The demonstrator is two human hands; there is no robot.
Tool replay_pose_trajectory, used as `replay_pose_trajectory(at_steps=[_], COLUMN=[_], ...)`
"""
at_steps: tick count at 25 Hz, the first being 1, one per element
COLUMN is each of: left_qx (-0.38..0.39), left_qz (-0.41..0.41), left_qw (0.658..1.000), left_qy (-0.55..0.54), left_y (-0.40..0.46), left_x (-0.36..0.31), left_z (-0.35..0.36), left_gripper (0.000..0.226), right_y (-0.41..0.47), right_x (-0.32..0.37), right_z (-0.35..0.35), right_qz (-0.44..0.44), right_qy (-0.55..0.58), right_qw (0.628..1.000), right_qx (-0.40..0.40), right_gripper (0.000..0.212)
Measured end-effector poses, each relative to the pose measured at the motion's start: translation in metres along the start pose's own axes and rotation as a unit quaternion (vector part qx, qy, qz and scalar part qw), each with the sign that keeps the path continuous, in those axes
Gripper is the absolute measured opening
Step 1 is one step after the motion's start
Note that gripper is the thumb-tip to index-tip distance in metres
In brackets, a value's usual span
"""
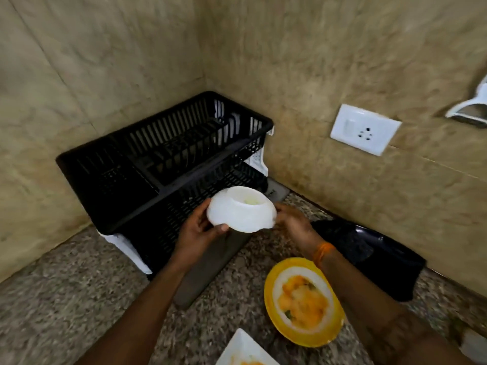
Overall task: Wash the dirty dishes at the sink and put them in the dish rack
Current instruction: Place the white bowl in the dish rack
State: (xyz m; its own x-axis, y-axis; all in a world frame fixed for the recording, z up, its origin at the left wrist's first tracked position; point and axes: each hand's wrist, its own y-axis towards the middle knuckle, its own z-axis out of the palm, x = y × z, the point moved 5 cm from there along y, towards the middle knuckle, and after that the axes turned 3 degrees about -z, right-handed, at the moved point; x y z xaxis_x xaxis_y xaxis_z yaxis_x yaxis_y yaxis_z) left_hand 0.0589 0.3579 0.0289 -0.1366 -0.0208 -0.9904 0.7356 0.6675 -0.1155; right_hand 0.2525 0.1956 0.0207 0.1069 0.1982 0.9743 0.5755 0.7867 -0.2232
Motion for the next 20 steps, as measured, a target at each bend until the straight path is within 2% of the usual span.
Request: replay_pose_trajectory(at_steps=[2, 5, 7, 10, 14, 16, 18, 20], left_qx=[-0.012, -0.022, -0.042, -0.090, -0.092, -0.090, -0.096, -0.097], left_qz=[-0.012, -0.034, -0.062, -0.124, -0.152, -0.148, -0.123, -0.110], left_qw=[1.000, 0.999, 0.997, 0.987, 0.972, 0.966, 0.965, 0.961], left_qy=[0.008, 0.027, 0.018, 0.050, 0.156, 0.191, 0.212, 0.236], left_y=[0.024, 0.057, 0.076, 0.098, 0.118, 0.124, 0.129, 0.134], left_x=[0.013, 0.036, 0.049, 0.066, 0.077, 0.074, 0.069, 0.067], left_z=[-0.013, -0.026, -0.032, -0.034, -0.029, -0.022, -0.016, -0.011], left_gripper=[0.074, 0.070, 0.060, 0.050, 0.078, 0.070, 0.067, 0.070], right_y=[0.031, 0.075, 0.107, 0.148, 0.176, 0.185, 0.191, 0.194], right_x=[-0.003, -0.004, -0.001, 0.002, 0.003, -0.003, -0.010, -0.010], right_z=[0.009, 0.019, 0.024, 0.025, 0.016, 0.013, 0.013, 0.019], right_qz=[-0.004, -0.018, -0.040, -0.066, -0.067, -0.063, -0.073, -0.117], right_qy=[-0.041, -0.076, -0.112, -0.152, -0.125, -0.126, -0.196, -0.347], right_qw=[0.999, 0.997, 0.993, 0.986, 0.990, 0.990, 0.978, 0.930], right_qx=[-0.002, 0.000, -0.002, -0.014, -0.031, -0.020, -0.026, -0.036], right_gripper=[0.041, 0.066, 0.073, 0.069, 0.059, 0.057, 0.055, 0.052])
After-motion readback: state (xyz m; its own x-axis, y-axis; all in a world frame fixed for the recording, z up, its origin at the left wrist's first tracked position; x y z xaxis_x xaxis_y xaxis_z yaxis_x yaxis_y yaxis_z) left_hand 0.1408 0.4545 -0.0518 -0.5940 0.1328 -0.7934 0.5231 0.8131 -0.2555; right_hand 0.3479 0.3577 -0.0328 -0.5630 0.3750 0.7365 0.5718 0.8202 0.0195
